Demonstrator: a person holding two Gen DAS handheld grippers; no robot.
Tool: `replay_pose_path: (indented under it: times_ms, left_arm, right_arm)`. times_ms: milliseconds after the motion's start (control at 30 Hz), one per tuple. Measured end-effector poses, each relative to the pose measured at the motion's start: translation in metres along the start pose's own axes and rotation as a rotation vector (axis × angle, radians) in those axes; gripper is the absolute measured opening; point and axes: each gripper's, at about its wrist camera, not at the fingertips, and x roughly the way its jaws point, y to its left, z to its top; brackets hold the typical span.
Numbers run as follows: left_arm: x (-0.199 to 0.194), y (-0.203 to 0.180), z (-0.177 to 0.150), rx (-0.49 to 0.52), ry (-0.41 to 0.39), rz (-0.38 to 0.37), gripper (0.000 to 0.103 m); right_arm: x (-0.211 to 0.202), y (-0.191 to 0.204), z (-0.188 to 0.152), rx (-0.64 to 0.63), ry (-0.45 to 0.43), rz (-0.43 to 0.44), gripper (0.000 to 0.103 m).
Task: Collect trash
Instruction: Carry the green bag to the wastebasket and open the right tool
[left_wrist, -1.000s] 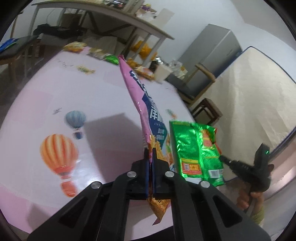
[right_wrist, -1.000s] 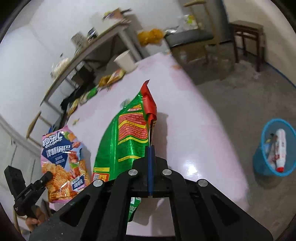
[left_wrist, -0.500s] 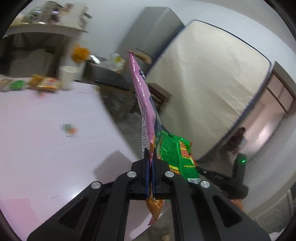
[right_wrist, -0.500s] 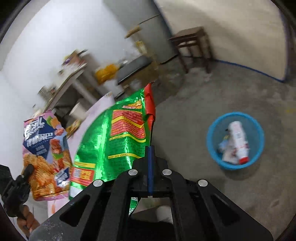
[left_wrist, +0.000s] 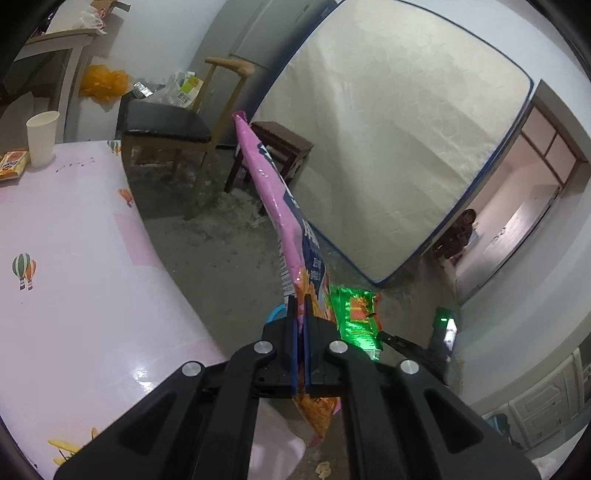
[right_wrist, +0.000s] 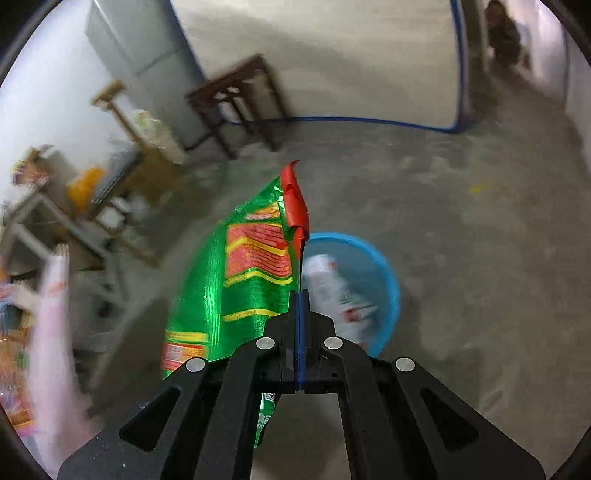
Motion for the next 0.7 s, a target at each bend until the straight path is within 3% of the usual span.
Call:
replay_pose_path:
  times_ms: [167,367,533,633,700]
  left_arm:
    - [0.007,0.008,0.004,-0.013,0.012,0.023,0.001]
    - [0.011,0.009,0.003,-0.008,0.02,0.033,0.001]
    - [0.018,0.005,0.002,-0.004,0.028,0.034,0.001]
    - [0.024,0.001,0.005,-0.007,0.037,0.019,0.001]
    - [0.031,-0.006,0.008,-0.007,0.042,-0.006,0.002]
  right_arm:
    - [0.074,0.004,-0.016,-0.063,0.037,-0.166,0.0]
    - [0.107,0.016,-0.026,-0.09,0.071,-0.16,0.0]
    - [0.133,0.015,-0.032,-0.143,0.101,-0.25,0.0]
    - [0.14,-0.001,-0.031,-0.111,0.141,-0.276,0.015]
    - [0.128,-0.017,-0.029,-0.055,0.128,-0.255,0.048]
